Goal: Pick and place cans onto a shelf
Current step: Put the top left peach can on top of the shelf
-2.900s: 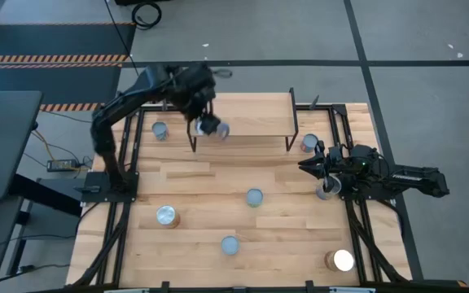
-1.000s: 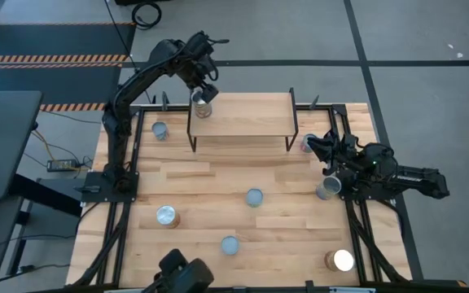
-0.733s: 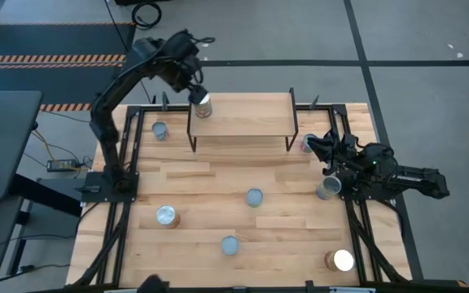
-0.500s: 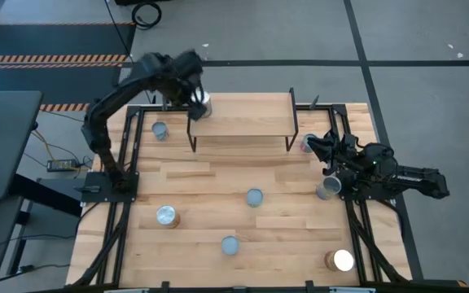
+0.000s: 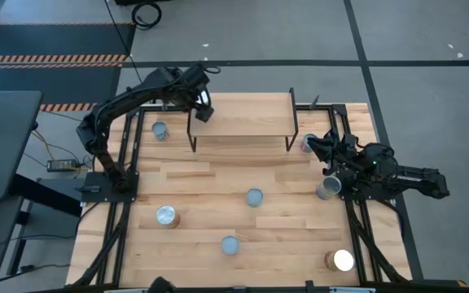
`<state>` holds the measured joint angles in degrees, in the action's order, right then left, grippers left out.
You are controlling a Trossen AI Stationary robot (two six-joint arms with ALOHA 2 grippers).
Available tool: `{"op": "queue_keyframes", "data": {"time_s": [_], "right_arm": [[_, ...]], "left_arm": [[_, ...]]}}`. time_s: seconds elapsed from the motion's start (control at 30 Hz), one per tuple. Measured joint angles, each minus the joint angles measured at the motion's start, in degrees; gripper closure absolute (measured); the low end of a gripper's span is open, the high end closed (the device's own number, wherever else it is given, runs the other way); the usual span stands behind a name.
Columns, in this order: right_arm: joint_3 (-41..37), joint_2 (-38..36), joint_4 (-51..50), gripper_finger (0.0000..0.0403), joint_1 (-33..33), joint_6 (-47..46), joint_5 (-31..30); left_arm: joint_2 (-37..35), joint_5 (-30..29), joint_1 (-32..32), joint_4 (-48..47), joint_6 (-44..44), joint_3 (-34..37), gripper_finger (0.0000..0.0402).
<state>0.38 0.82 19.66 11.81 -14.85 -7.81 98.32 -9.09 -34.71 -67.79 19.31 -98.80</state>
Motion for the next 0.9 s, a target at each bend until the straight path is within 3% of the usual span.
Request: {"op": "queue_keyframes", "data": {"time_s": [0.3, 0.6, 0.8, 0.9], "right_arm": [[-0.02, 0.0, 0.0, 0.0329, 0.0, -0.02, 0.0], [-0.01, 0.0, 0.0, 0.0329, 0.0, -0.01, 0.0], [0.0, 0.0, 0.0, 0.0329, 0.0, 0.0, 0.0], [-0.02, 0.0, 0.0, 0.0329, 0.0, 0.0, 0.0]], "left_arm": [[0.23, -1.22, -2.59, 11.19, -0.42, -0.04, 0.0081], [-0.65, -1.26, -2.52, 10.83, -1.61, -0.17, 0.0081], [-5.35, -1.49, -2.42, 9.42, -1.61, -0.17, 0.0081], [-8.96, 1.33, -0.8, 10.12, -1.57, -0.2, 0.0081]]}}
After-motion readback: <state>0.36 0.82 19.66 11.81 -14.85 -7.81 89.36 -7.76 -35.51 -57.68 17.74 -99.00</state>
